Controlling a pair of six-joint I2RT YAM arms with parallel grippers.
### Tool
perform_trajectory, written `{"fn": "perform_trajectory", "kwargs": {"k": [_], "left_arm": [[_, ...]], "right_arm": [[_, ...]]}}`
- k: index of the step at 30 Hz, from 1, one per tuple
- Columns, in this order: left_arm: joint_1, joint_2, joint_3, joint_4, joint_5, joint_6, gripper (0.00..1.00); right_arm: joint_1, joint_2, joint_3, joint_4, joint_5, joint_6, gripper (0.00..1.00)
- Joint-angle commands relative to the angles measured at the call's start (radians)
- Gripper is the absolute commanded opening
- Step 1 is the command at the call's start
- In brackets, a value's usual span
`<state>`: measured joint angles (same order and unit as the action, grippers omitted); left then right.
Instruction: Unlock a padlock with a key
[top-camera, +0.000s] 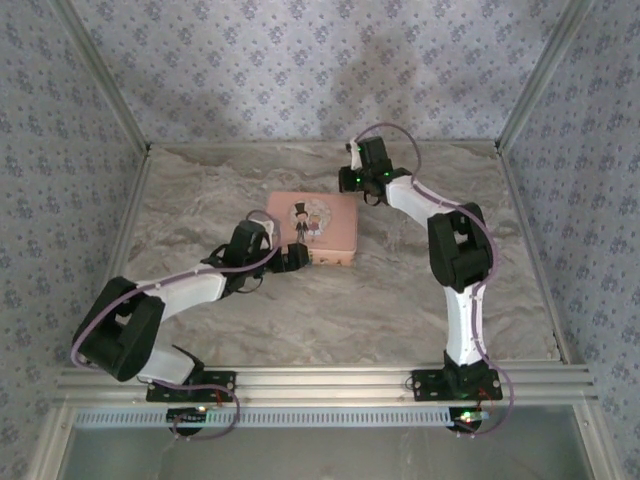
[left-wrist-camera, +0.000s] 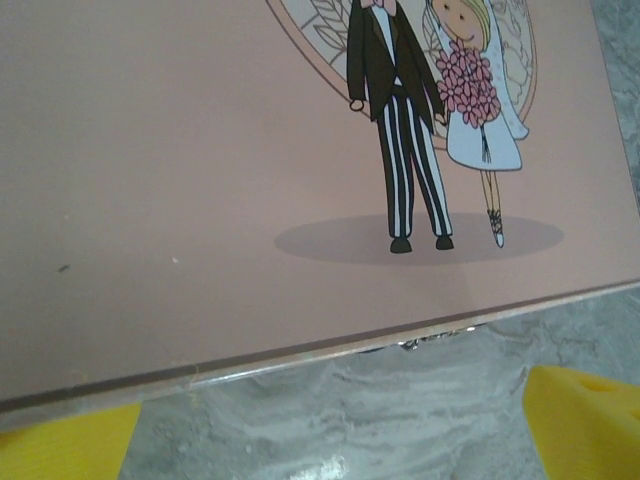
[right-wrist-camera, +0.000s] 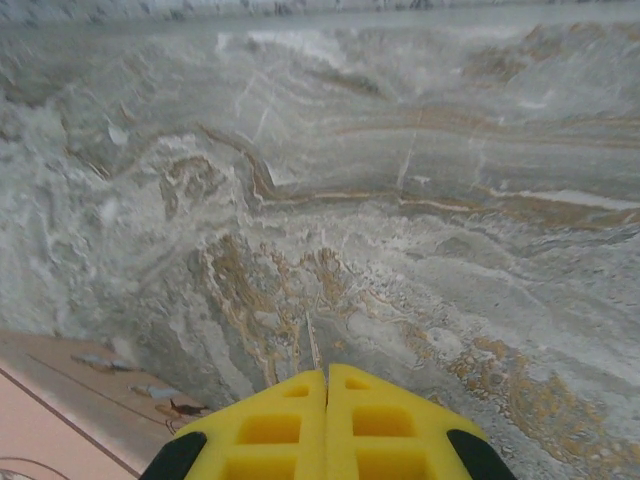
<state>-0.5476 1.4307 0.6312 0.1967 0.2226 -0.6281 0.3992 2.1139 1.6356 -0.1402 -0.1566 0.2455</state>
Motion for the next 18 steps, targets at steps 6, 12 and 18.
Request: {"fn": "perform_trajectory", "kwargs": {"k": [6, 12, 18], "left_arm": [[0.032, 0.026, -0.005, 0.196, 0.050, 0.061, 0.98], [0.012, 0.072, -0.138, 0.444, 0.039, 0.062, 0.98], [-0.038, 0.154, -0.226, 0.719, -0.008, 0.128, 0.98]], "right_arm": [[0.058, 0.025, 0.006, -0.099, 0.059, -0.076, 0.00], [0.073, 0.017, -0.025, -0.093, 0.070, -0.093, 0.00], [0.079, 0.016, -0.046, -0.087, 0.074, -0.107, 0.00]]}}
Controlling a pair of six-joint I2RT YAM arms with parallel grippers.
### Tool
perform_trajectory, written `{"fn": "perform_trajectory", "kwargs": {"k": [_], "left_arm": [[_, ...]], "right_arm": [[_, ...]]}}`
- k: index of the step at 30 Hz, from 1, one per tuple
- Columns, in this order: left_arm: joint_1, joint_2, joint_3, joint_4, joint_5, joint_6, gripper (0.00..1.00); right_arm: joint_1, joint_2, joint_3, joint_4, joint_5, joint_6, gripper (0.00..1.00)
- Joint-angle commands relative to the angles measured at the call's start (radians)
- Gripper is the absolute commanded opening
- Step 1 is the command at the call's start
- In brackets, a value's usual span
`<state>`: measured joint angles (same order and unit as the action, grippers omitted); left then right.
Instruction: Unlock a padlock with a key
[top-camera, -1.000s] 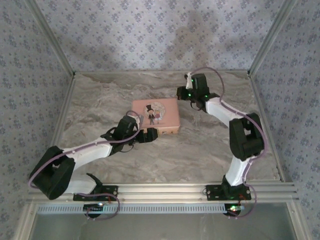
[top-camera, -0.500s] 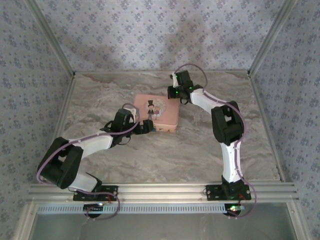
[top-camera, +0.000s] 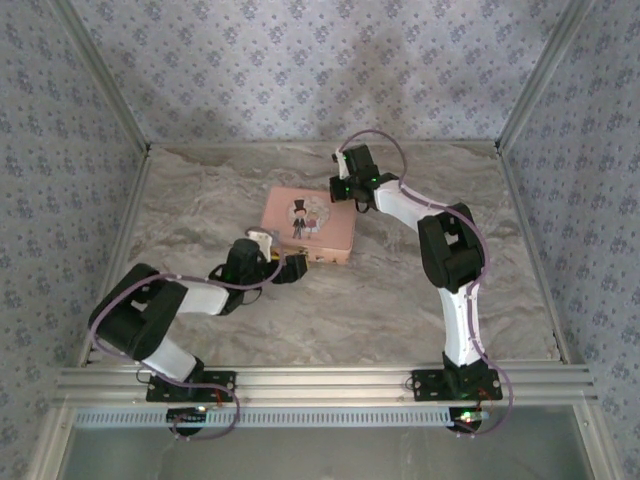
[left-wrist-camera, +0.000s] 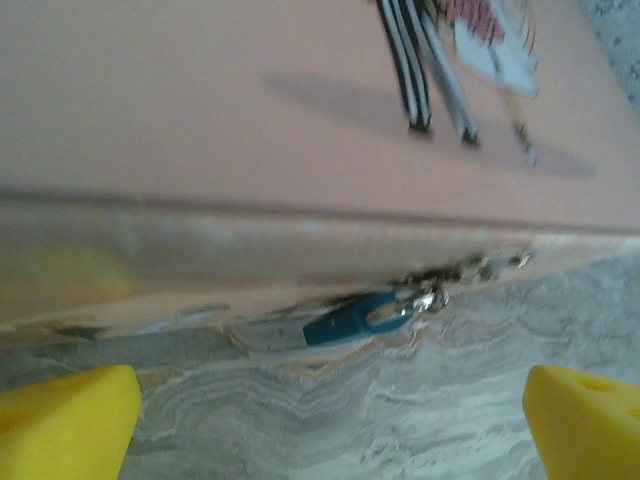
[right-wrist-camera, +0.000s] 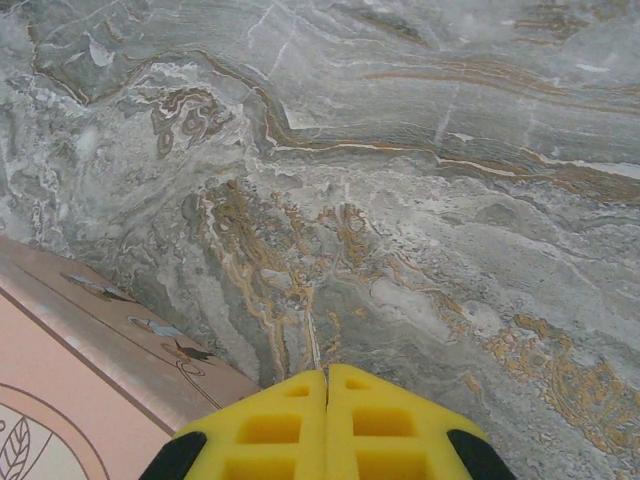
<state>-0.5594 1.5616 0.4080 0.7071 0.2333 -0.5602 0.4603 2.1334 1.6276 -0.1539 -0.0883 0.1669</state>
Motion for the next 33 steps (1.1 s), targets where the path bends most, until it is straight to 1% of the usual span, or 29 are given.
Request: {"fn": "perform_trajectory", "kwargs": {"k": [1, 3, 7, 13, 16, 18, 28, 33], "left_arm": [[-0.035, 0.035, 0.012, 0.195, -0.020, 0.073, 0.98], [-0.050, 0.063, 0.028, 0.212, -0.011, 0.095, 0.98], [-0.073, 0.133, 0.048, 0.299, 0.001, 0.126, 0.97], [-0.095, 0.210, 0.120, 0.317, 0.105, 0.140, 0.91], [-0.100, 0.225, 0.132, 0.344, 0.132, 0.144, 0.90], [-0.100, 0.234, 0.140, 0.362, 0.161, 0.138, 0.87], [-0.106, 0.261, 0.170, 0.405, 0.193, 0.124, 0.89], [-0.106, 0.261, 0.182, 0.461, 0.245, 0.107, 0.87]], "right_arm": [[0.018, -0.002, -0.041, -0.072, 0.006, -0.030, 0.00], [0.018, -0.004, -0.046, -0.069, 0.006, -0.032, 0.00], [0.021, 0.000, -0.058, -0.060, 0.003, -0.033, 0.00], [0.034, 0.009, -0.073, -0.050, 0.000, -0.037, 0.00], [0.039, 0.013, -0.084, -0.044, 0.000, -0.038, 0.00], [0.039, 0.016, -0.092, -0.043, 0.001, -0.037, 0.00], [0.050, 0.014, -0.125, -0.029, -0.001, -0.030, 0.00], [0.054, 0.012, -0.136, -0.024, 0.005, -0.030, 0.00]]}}
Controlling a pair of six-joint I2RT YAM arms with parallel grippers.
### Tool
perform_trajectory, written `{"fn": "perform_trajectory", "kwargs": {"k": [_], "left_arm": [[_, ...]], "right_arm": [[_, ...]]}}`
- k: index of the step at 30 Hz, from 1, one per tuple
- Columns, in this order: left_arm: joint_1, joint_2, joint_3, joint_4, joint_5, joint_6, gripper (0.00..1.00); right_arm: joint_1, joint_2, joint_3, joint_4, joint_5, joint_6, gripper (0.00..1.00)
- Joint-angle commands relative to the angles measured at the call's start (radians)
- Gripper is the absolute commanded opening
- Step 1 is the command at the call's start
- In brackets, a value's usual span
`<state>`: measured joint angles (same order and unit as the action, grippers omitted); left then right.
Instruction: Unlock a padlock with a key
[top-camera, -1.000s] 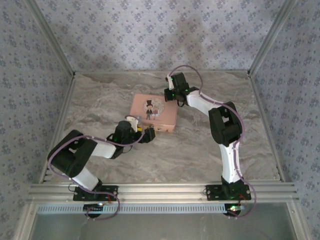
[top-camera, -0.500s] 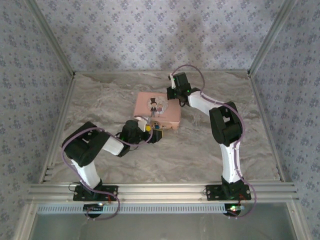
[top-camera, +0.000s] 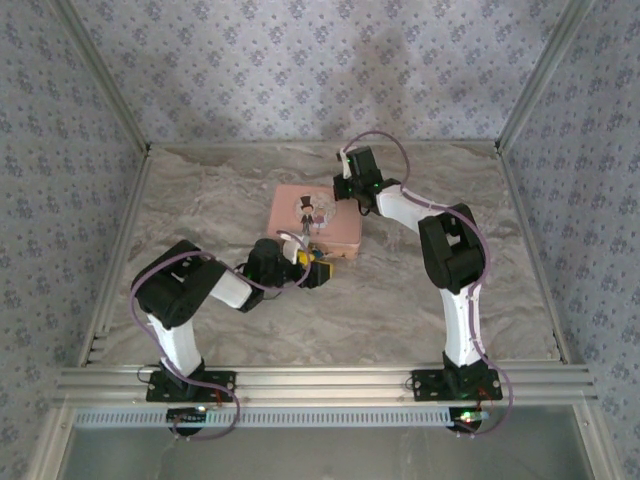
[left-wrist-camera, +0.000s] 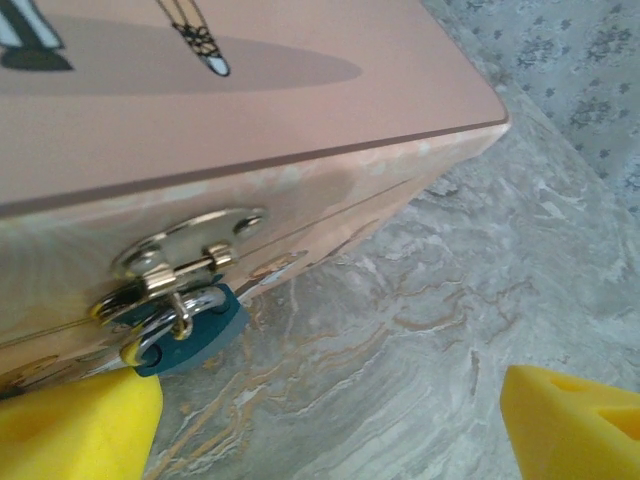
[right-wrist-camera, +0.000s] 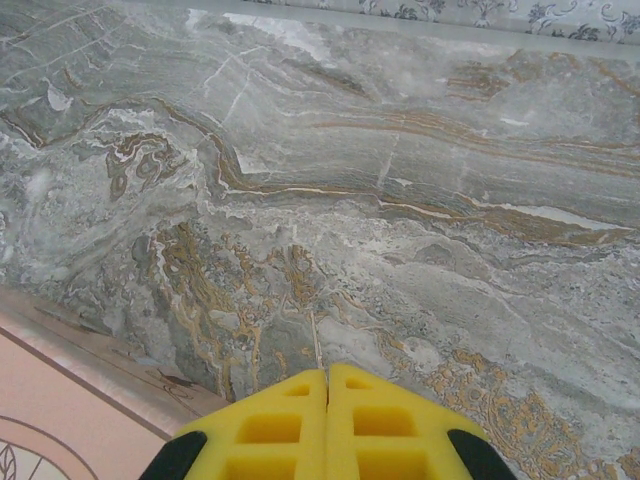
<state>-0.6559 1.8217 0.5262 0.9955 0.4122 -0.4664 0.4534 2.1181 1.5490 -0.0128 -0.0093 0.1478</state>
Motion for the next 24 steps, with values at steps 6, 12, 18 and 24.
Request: {"fn": "perform_trajectory", "kwargs": {"k": [6, 12, 18, 24], "left_arm": [[-0.006, 0.007, 0.066, 0.214, 0.088, -0.026, 0.83], [0.014, 0.023, 0.047, 0.290, 0.050, -0.088, 0.82], [0.011, 0.034, 0.006, 0.342, -0.081, -0.109, 0.86], [-0.005, 0.006, -0.025, 0.261, -0.252, -0.085, 0.89]], "right_arm": [[0.064, 0.016, -0.069, -0.157, -0.070, -0.008, 0.00], [0.066, 0.008, -0.075, -0.153, -0.065, -0.010, 0.00], [0.068, 0.001, -0.082, -0.150, -0.065, -0.011, 0.00], [0.071, 0.000, -0.088, -0.148, -0.065, -0.011, 0.00]]}}
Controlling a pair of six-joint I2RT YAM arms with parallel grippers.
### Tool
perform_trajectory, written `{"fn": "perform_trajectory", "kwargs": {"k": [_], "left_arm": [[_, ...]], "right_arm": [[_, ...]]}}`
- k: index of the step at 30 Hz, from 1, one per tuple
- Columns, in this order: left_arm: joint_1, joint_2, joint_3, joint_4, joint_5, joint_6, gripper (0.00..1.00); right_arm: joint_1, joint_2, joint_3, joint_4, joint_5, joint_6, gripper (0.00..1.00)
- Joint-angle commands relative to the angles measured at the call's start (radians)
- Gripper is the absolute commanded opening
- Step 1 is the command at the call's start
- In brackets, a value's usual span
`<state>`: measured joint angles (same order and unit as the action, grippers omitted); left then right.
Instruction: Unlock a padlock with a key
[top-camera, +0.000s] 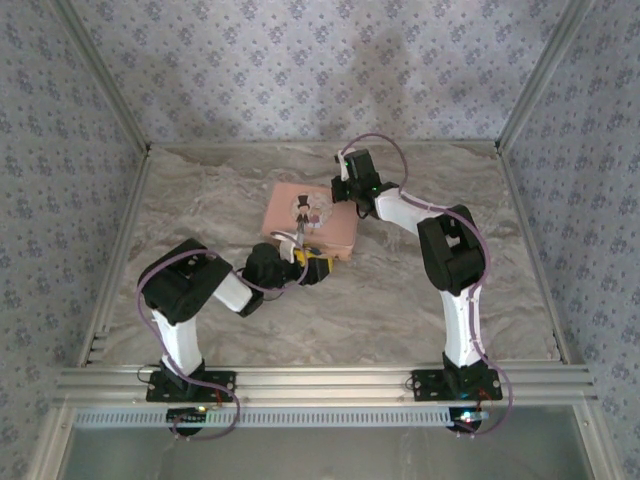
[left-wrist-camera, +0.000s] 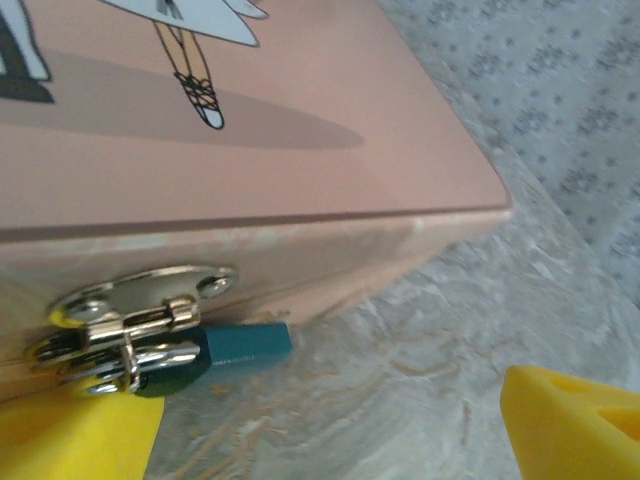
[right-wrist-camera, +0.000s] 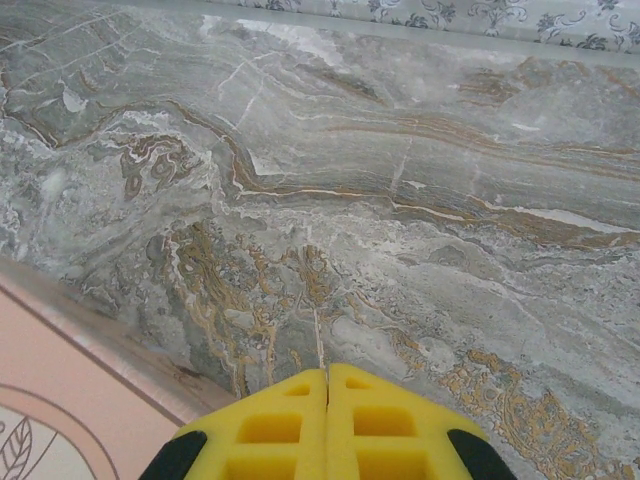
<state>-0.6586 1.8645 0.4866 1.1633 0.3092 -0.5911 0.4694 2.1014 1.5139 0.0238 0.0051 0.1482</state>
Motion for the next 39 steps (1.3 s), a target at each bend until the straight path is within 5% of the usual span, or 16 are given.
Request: {"fn": "perform_trajectory", "kwargs": {"k": [1, 9, 16, 27, 39], "left_arm": [[-0.004, -0.039, 0.017, 0.083, -0.148, 0.047, 0.89], [0.033, -0.043, -0.012, 0.128, -0.043, 0.005, 0.80], [0.072, -0.100, -0.075, 0.102, -0.104, -0.002, 0.87], [0.111, -0.124, -0.075, 0.056, 0.057, -0.019, 0.76], [0.159, -0.182, -0.106, -0.025, 0.060, 0.010, 0.84]], "right_arm": [[0.054, 0.017, -0.054, -0.185, -0.079, -0.012, 0.00], [0.057, 0.018, -0.052, -0.183, -0.080, -0.012, 0.00], [0.056, 0.020, -0.053, -0.179, -0.074, -0.012, 0.00], [0.002, -0.095, -0.050, -0.253, 0.018, 0.033, 0.00], [-0.017, -0.280, -0.206, -0.354, 0.163, 0.176, 0.00]]}}
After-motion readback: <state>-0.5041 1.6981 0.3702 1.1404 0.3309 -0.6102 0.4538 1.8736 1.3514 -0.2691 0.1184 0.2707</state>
